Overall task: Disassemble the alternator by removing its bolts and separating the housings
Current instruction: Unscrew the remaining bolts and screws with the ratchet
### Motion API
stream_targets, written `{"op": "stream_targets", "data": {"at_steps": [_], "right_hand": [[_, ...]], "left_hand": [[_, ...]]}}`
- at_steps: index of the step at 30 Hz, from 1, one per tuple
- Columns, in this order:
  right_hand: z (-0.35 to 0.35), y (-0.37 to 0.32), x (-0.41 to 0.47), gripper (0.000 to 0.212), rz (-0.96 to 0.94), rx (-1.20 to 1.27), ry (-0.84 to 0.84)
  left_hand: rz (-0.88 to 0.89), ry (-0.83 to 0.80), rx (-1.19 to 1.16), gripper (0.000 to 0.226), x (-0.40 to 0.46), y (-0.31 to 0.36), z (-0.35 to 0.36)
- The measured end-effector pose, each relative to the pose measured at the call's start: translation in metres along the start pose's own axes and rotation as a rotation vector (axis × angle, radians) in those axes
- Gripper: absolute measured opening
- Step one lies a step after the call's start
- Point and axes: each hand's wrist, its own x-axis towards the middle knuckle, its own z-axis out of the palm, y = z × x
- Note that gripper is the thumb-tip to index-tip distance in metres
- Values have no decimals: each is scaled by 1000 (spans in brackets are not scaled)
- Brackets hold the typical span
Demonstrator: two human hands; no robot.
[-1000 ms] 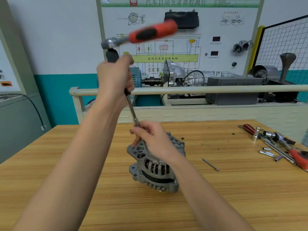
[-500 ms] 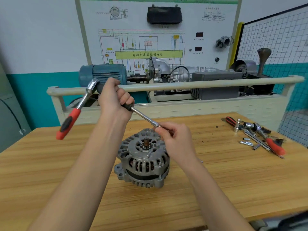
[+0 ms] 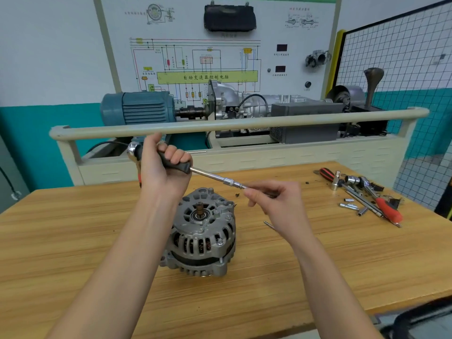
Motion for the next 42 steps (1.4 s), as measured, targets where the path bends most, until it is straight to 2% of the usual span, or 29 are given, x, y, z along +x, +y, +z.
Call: {"op": "stream_targets", "data": {"at_steps": [2, 6, 8, 10, 12, 15, 16, 17, 18, 20, 21, 22, 23, 25, 29, 31, 35, 38, 42], "right_hand": [[-4, -4, 6, 12, 37, 195, 22], [8, -4, 19, 13, 119, 760, 10], [24, -8, 27, 18, 119, 830, 47], [37, -14, 36, 19, 113, 833, 111], [45, -22, 44, 20, 126, 822, 196], [56, -30, 53, 23, 165, 750, 295], [61, -31, 54, 23, 169, 728, 309], [66, -31, 54, 23, 166, 699, 321], [71, -31, 54, 23, 158, 666, 332], [80, -31, 51, 23, 149, 616, 343], [85, -31, 50, 23, 152, 607, 337], [89, -31, 48, 23, 153, 605, 322], [93, -32, 46, 24, 146, 604, 296], [101, -32, 43, 26, 119, 585, 232], [106, -32, 38, 29, 92, 527, 144], [102, -32, 37, 33, 74, 515, 100], [97, -37, 37, 33, 109, 813, -56], [98, -43, 39, 32, 192, 1003, -18], [101, -47, 38, 36, 238, 1043, 53]], "left_hand": [[-16, 8, -75, 43, -1, 3, -7], [-19, 21, -171, 29, -5, 9, -20], [-30, 26, -101, 25, -9, 10, -28], [-89, 18, 72, 32, -13, 16, -38], [-214, -19, 382, 43, -20, 30, -44], [-431, -187, 890, 36, -36, 56, -39], [-405, -229, 1050, 31, -40, 61, -36], [-290, -256, 1214, 27, -43, 62, -32], [-101, -274, 1368, 25, -44, 59, -28], [387, -309, 1650, 15, -41, 46, -24], [565, -339, 1837, 20, -38, 38, -22], [619, -409, 1974, 26, -35, 29, -23], [576, -490, 2024, 25, -30, 21, -25], [455, -595, 1918, 7, -26, 9, -34], [435, -609, 1736, 20, -25, 0, -52], [441, -622, 1712, 19, -25, -1, -57], [506, -679, 1662, 27, -29, -3, -54], [513, -688, 1631, 32, -30, -6, -53], [510, -676, 1602, 17, -35, -9, -54]]}}
